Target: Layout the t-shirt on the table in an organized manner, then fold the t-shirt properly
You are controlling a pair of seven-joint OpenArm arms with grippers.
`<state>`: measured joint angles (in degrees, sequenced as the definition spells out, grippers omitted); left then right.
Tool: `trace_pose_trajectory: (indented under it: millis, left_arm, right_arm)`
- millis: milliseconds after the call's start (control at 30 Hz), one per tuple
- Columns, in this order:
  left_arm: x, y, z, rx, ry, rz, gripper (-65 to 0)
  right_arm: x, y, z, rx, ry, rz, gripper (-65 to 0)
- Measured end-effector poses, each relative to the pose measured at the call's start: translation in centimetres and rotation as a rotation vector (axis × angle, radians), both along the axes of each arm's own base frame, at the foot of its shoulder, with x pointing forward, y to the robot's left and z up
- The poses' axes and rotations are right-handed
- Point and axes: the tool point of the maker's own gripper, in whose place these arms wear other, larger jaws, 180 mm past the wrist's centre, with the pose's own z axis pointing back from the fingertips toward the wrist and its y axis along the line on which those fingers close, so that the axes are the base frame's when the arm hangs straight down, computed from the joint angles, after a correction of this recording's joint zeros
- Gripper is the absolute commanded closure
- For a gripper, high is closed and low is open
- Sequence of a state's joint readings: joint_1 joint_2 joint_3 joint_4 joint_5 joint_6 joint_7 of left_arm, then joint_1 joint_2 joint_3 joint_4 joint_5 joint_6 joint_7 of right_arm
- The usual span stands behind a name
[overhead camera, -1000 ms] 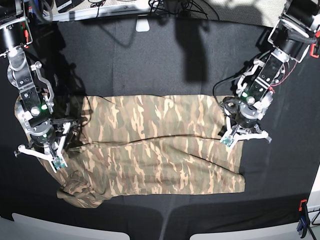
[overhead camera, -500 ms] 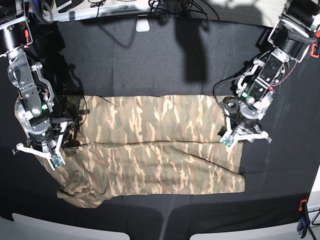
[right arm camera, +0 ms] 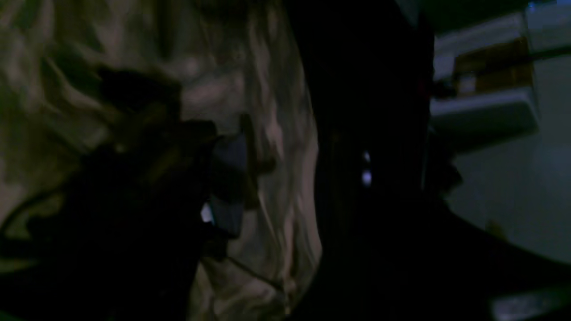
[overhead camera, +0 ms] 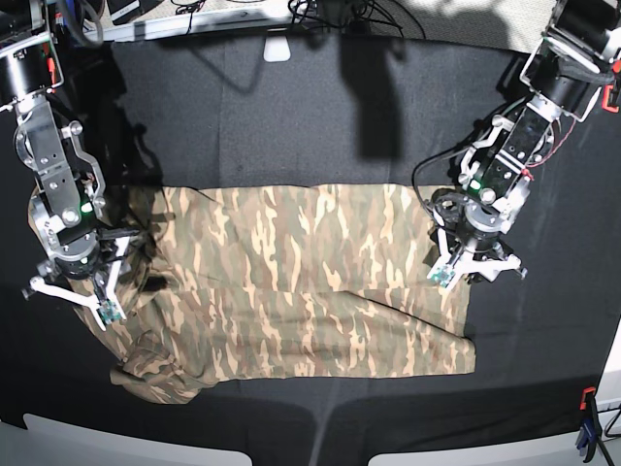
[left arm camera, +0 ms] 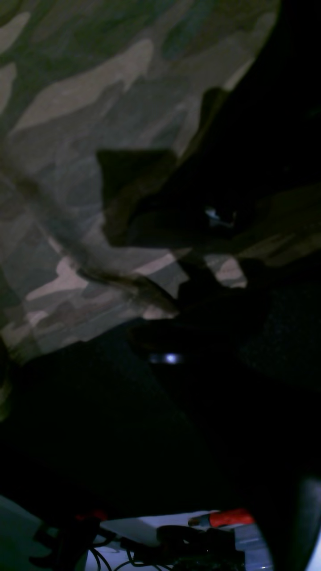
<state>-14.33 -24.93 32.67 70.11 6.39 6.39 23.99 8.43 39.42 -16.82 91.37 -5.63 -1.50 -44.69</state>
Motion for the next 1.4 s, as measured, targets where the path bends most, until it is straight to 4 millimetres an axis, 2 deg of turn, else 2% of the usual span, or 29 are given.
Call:
trace_pose_trajectory:
  millis: [67, 200, 300, 400, 433, 567, 667, 800, 1033, 1067, 1233, 1400]
  left_arm:
    - [0.0, 0.0, 0.0, 0.000, 0.000, 0.000, -26.3]
    - [0.0, 0.0, 0.0, 0.000, 0.000, 0.000, -26.3]
    - [0.0, 0.0, 0.0, 0.000, 0.000, 0.000, -26.3]
    - [0.0, 0.0, 0.0, 0.000, 0.000, 0.000, -26.3]
    - [0.0, 0.0, 0.0, -0.001, 0.000, 0.000, -26.3]
    - [0.0, 0.0, 0.0, 0.000, 0.001, 0.000, -26.3]
    - [0.0, 0.1, -0.1, 0.002, 0.005, 0.004, -26.3]
    - [0.0, 0.1, 0.0, 0.003, 0.006, 0.006, -26.3]
    - [0.0, 0.1, 0.0, 0.004, 0.006, 0.006, -26.3]
    - [0.0, 0.1, 0.0, 0.004, 0.006, 0.006, -26.3]
    - [0.0, 0.1, 0.0, 0.004, 0.006, 0.006, -26.2]
    - [0.0, 0.1, 0.0, 0.004, 0.006, 0.006, -26.2]
  right_arm:
    - [-0.3, 0.4, 0.1, 0.022, 0.012, -0.010, -29.6]
    - [-1.1, 2.6, 0.0, 0.079, 0.017, 0.037, -29.5]
    - [-2.5, 3.3, -2.3, 0.105, 0.070, 0.034, -29.1]
    - [-3.5, 3.9, -4.7, 0.133, 0.104, 0.035, -21.9]
    - [-3.3, 4.4, -5.1, 0.151, 0.090, 0.048, -20.2]
    - [-1.7, 5.2, -5.3, 0.151, 0.038, 0.069, -20.0]
    - [-1.6, 4.7, -6.9, 0.149, 0.065, 0.043, -20.0]
    - [-1.4, 2.6, -9.0, 0.130, 0.117, -0.025, -20.0]
    - [0.3, 1.4, -7.3, 0.067, 0.068, -0.041, -20.0]
    - [0.5, 1.4, -7.1, 0.065, 0.061, -0.041, -19.1]
    - [0.4, 1.4, -7.2, 0.064, 0.063, -0.040, -6.6]
    - [0.1, 1.7, -7.7, 0.088, 0.087, -0.056, -6.9]
